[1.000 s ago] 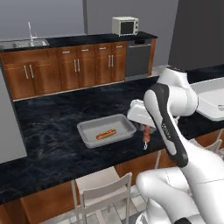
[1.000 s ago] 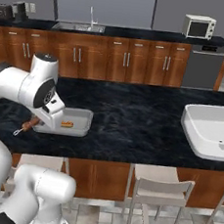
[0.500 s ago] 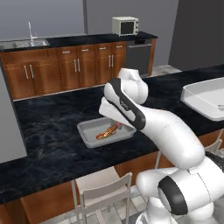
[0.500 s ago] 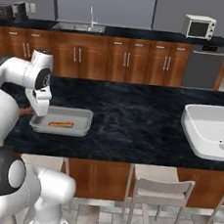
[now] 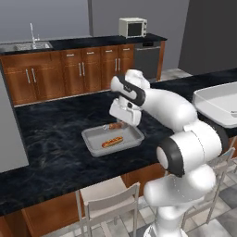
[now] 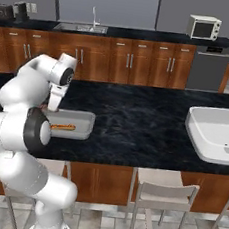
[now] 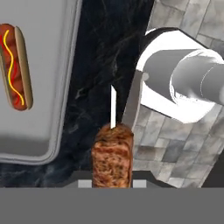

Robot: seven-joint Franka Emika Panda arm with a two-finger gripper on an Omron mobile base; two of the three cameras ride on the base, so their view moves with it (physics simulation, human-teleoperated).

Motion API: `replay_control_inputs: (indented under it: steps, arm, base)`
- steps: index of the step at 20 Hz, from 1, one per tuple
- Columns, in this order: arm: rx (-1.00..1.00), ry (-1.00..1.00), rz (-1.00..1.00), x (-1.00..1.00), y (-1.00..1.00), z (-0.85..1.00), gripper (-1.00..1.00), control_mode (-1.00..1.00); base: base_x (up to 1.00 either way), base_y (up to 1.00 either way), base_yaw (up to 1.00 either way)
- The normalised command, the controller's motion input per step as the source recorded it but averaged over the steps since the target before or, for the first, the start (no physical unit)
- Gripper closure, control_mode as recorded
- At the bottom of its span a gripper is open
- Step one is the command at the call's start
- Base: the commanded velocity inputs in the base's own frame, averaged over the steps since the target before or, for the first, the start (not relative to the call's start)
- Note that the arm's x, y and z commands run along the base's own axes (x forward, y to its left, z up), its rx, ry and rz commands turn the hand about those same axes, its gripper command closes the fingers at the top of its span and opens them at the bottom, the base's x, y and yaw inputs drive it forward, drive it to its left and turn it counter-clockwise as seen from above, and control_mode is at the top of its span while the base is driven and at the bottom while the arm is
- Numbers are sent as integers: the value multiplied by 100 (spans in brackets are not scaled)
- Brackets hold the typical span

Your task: Place the cold items (kiwi and pear) from the fridge in one tupperware on the dining counter. Place the warm items (hot dog and kebab skewer) in the stove area in another tupperware.

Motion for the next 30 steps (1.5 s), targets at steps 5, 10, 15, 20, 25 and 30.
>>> replay_control_inputs:
  steps: [5, 10, 15, 20, 25, 30]
  arm:
    - [-16, 18, -22, 56, -1, -49, 100, -100]
    - [-25, 9, -10, 42, 30, -52, 100, -100]
    - [-10, 0, -4, 40, 13, -39, 100, -100]
    - [-2, -3, -12, 31, -1, -47, 100, -100]
    - [1, -6, -9, 29, 0, -27, 100, -100]
    - [0, 0, -7, 31, 1, -22, 100, -100]
  base:
    - [0, 0, 0]
    - [0, 0, 0]
    - [0, 0, 0]
    - [0, 0, 0]
    - [0, 0, 0]
    - [0, 0, 0]
